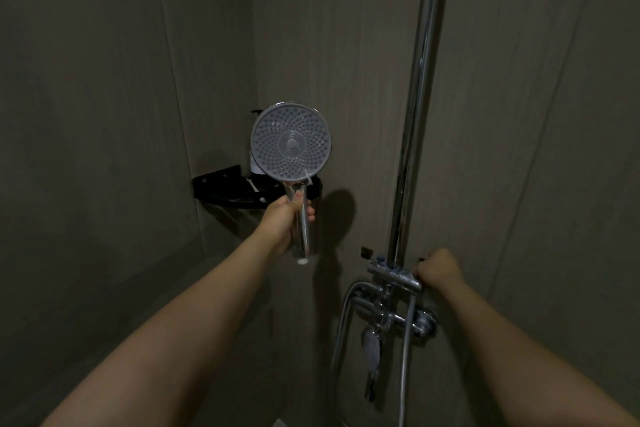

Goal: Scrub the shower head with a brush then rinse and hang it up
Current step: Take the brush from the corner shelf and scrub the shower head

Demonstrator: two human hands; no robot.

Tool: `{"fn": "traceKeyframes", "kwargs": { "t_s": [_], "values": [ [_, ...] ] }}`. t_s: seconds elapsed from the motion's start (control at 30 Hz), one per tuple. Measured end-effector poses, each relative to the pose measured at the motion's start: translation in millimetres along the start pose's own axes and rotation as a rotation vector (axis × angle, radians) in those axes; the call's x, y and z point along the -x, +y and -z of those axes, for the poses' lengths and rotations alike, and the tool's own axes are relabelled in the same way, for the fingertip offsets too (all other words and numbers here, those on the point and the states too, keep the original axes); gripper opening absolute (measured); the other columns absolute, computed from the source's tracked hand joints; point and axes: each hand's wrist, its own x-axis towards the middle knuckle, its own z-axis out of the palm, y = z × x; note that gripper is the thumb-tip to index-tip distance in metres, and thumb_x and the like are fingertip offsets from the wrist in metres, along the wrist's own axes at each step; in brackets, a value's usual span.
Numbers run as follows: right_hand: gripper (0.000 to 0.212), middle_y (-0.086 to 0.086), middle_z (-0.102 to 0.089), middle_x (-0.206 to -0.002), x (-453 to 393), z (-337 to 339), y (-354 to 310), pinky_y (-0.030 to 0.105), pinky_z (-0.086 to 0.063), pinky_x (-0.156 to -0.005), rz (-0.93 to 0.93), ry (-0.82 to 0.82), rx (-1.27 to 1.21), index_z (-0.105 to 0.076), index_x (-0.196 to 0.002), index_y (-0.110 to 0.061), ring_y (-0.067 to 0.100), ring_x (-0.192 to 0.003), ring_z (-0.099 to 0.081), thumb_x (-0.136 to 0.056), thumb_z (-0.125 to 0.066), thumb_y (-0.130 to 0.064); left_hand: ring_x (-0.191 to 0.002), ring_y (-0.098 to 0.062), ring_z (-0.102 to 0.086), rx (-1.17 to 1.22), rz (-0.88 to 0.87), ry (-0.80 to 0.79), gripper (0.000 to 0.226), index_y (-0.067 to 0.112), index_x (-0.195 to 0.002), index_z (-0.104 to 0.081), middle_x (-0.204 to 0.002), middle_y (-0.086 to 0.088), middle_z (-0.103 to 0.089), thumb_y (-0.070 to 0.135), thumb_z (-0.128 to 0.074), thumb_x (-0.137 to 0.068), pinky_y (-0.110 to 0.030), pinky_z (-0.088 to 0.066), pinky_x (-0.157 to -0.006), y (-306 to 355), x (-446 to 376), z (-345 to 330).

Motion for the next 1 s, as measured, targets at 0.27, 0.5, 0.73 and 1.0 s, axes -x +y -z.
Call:
{"fn": "traceKeyframes", "kwargs": {
  "t_s": [0.27, 0.5, 0.73, 1.0],
  "values": [
    [0.026, 0.02, -0.067, -0.111, 1.3, 11.9, -13.3, 0.025, -0.048, -0.074, 0.03, -0.054, 0.24, -0.066, -0.102, 0.008, 0.029, -0.105, -0.064, -0.082, -0.057, -0.007, -0.07, -0.015, -0.049, -0.011, -0.008, 0.006, 0.023, 0.008, -0.082, -0.047, -0.076, -0.009, -0.047, 0.016, -0.036, -0.1, -0.024, -0.046, -0.071, -0.6, 1.3, 3.9],
    [0.03, 0.02, -0.064, -0.118, -3.1, 13.3, -9.5, 0.026, -0.048, -0.086, 0.065, -0.08, 0.303, -0.064, -0.108, 0.005, 0.028, -0.11, -0.061, -0.085, -0.057, -0.012, -0.071, -0.016, -0.05, -0.037, -0.016, 0.004, 0.023, 0.008, -0.082, -0.048, -0.077, -0.009, -0.049, 0.017, -0.036, -0.1, -0.023, -0.046, -0.07, -2.9, -3.6, 11.5],
    [0.029, 0.022, -0.064, -0.116, -4.1, 5.8, -1.5, 0.029, -0.048, -0.087, 0.088, -0.06, 0.319, -0.064, -0.108, 0.007, 0.032, -0.109, -0.061, -0.086, -0.058, -0.011, -0.071, -0.016, -0.051, -0.011, 0.0, 0.014, 0.021, 0.008, -0.085, -0.05, -0.078, -0.009, -0.05, 0.019, -0.038, -0.099, -0.025, -0.047, -0.074, -11.6, -11.9, 10.8],
    [0.027, 0.02, -0.068, -0.105, -0.6, -5.0, 8.6, 0.027, -0.043, -0.069, 0.076, -0.11, 0.258, -0.066, -0.1, 0.007, 0.03, -0.096, -0.065, -0.087, -0.061, -0.015, -0.069, -0.019, -0.054, -0.034, 0.044, 0.01, 0.025, 0.009, -0.08, -0.051, -0.075, -0.01, -0.053, 0.023, -0.04, -0.099, -0.027, -0.047, -0.075, -31.4, -12.6, 2.5]
  ]
}}
